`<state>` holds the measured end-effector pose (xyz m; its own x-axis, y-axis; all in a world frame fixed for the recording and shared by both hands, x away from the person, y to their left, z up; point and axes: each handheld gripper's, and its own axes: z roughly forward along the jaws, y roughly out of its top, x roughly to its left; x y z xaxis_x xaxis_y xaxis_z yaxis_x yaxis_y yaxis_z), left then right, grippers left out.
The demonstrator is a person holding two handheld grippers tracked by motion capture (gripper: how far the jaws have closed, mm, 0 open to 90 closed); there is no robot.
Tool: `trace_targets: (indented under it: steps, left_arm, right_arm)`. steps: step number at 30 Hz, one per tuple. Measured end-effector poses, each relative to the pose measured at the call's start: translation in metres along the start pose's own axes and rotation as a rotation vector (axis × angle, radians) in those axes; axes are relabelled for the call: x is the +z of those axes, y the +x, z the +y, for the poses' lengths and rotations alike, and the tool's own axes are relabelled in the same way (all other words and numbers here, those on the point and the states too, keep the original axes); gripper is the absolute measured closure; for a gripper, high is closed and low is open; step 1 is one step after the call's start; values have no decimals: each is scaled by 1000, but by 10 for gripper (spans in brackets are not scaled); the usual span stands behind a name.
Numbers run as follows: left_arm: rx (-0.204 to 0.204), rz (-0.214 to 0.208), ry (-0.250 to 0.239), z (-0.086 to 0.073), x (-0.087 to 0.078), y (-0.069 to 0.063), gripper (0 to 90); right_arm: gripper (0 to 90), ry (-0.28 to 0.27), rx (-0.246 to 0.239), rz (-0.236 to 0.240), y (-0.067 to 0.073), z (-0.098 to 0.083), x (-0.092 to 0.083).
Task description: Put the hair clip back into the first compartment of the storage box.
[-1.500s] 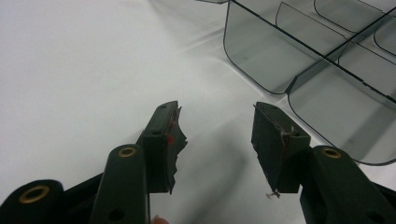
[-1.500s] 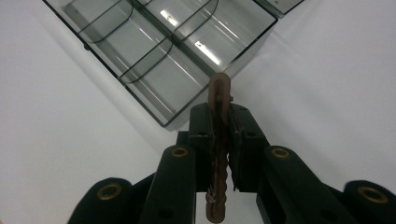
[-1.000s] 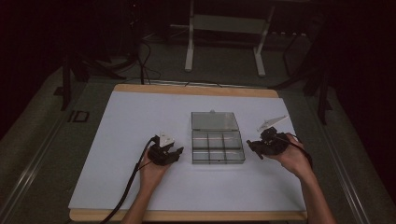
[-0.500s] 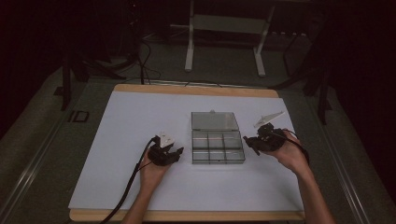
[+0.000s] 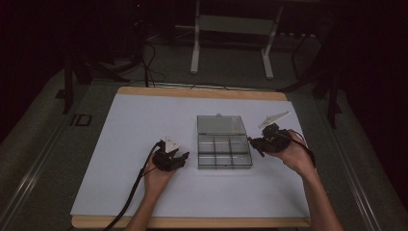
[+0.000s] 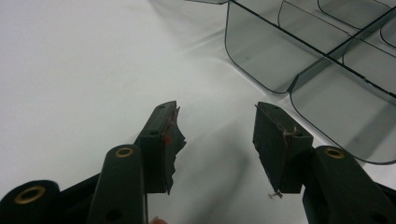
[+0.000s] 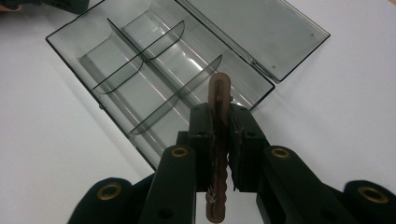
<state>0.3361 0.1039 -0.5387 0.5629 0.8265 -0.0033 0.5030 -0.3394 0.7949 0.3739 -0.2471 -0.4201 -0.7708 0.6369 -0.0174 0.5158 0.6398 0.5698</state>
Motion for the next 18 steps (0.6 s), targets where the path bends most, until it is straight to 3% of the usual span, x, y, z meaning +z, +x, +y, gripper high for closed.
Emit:
trace_targets:
  steps: [18]
  left_arm:
    - [1, 0, -3, 0, 0, 0, 508]
  right_arm:
    - [808, 1, -16, 1, 6, 12, 4]
